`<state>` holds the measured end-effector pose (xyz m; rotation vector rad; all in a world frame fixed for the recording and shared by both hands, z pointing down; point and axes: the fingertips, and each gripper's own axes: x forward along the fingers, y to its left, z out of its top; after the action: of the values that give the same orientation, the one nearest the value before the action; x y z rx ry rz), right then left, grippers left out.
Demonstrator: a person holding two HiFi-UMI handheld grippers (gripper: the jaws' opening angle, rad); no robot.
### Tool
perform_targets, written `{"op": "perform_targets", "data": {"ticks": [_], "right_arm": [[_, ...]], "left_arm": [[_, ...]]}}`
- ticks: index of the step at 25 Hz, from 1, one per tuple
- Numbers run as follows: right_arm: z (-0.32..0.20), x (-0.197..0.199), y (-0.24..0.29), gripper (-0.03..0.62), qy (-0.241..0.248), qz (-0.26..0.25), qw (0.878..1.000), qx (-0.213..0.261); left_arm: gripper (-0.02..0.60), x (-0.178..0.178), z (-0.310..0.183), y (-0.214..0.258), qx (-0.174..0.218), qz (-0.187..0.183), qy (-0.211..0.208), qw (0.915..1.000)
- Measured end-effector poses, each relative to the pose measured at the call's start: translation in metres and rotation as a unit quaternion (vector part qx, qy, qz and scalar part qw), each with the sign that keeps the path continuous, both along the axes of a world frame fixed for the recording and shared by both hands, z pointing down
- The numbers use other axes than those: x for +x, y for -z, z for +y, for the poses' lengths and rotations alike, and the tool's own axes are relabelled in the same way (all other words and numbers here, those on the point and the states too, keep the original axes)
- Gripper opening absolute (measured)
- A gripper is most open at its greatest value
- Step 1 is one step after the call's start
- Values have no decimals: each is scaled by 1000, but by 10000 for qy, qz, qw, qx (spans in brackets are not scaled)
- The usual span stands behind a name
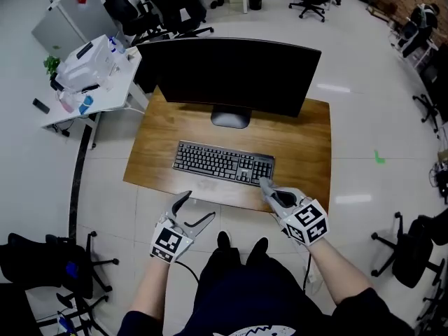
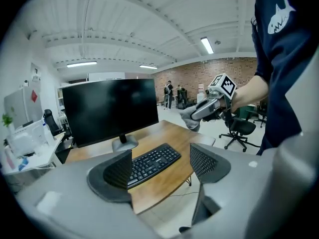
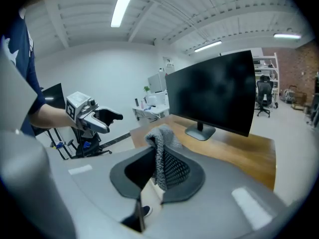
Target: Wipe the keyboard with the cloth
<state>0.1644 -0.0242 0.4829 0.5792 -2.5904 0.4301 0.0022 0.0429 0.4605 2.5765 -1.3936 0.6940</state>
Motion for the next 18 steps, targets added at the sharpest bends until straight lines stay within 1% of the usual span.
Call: {"op": "perform_targets", "data": {"ticks": [2,5,7,9,11,14,18], "right_arm": [[25,3,5,31,93,-65,9999,-84],[66,7,9,31,124,-156,9996,-210],[99,10,11,29,125,-190,9993,-281],[135,12,10,29,165,-140,9994,-283],[170,12,6,31,164,-45,9996,-213],[226,7,7,29,-32,-117,9997,-233],[307,7,27,29,-278,-407,9983,-315]], "left_arm": [[355,17,25,7,54,58,-59,10000],[356,29,61,1,36,141,-65,9999],[356,38,86,-1,19,265,-118,9996],[356,53,114,0,17,455,-247,9987],[356,69,147,-1,-1,540,-480,9974],[356,82,207,1,11,466,-782,9959],[356,79,290,16,8,525,-783,9955]]}}
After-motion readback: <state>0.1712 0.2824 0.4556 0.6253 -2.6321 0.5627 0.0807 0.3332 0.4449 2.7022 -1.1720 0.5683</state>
